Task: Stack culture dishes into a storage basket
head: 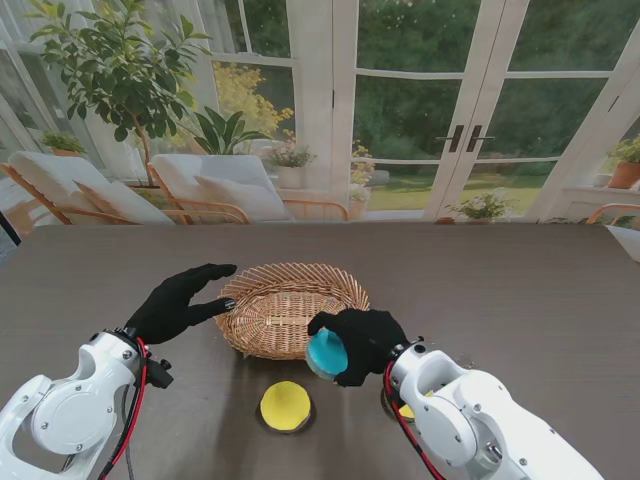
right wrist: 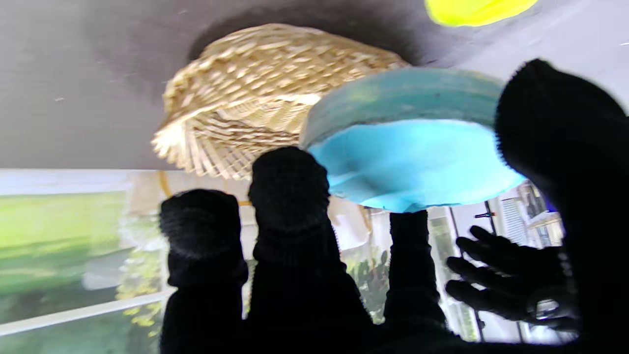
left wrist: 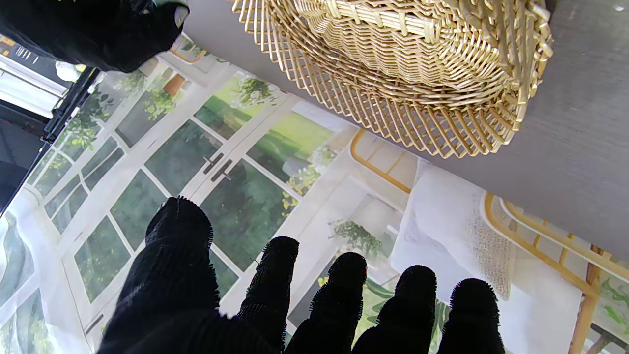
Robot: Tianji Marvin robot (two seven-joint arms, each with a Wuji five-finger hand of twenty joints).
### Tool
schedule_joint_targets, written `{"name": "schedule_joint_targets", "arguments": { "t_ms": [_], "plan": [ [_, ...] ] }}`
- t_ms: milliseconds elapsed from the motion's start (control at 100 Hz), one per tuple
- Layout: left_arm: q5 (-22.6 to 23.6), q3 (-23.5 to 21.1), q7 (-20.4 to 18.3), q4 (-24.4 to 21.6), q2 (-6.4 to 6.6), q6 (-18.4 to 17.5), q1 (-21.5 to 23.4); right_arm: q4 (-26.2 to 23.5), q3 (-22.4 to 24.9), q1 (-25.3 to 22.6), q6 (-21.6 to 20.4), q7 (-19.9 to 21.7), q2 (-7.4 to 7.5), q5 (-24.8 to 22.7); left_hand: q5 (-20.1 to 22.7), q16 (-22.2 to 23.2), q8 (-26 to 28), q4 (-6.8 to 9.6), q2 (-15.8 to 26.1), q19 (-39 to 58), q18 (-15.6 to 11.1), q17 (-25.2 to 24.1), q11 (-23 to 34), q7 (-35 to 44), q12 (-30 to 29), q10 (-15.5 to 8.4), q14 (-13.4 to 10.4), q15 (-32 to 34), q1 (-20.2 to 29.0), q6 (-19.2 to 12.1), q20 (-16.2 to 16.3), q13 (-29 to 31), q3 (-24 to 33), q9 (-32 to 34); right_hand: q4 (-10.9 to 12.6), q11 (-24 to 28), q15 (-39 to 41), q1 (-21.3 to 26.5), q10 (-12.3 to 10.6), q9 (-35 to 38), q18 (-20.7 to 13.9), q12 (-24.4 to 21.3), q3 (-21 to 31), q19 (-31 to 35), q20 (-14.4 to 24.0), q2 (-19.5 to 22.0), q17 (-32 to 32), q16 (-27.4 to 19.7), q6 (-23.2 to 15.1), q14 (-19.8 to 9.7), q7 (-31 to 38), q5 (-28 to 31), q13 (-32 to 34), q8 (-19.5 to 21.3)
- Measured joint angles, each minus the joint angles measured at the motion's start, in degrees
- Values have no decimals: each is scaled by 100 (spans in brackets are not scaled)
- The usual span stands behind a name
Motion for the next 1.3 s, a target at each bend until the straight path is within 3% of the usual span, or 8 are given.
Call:
{"name": "schedule_joint_targets", "arguments": {
  "t_ms": [340,650,1300],
  "plan": [
    [30,-59,55,-21,-6,6,54,8,-621,-4,-85,-315,-18,-6,0,0,0,0,0,0,0,0,0,0,0,1,0,0,0,0,0,1,0,0,0,0,0,0,25,0,0,12,-1,27,0,0,6,0,29,-10,0,41,0,-6],
    [60,-160,113,-63,-24,31,153,475,-1278,398,-96,-696,-65,-43,1,0,0,0,0,0,0,0,0,0,0,1,0,0,0,0,1,1,0,0,0,0,0,0,26,0,0,16,-1,29,-1,3,7,0,38,-26,0,44,0,-6],
    [71,-202,150,-79,-29,67,199,1068,-1889,849,-356,-1162,-109,-305,2,0,0,0,0,0,0,0,0,0,0,4,2,0,0,0,1,1,0,0,0,0,0,0,26,0,0,21,-2,31,-97,18,10,0,42,-46,0,48,0,-6]
  ]
}}
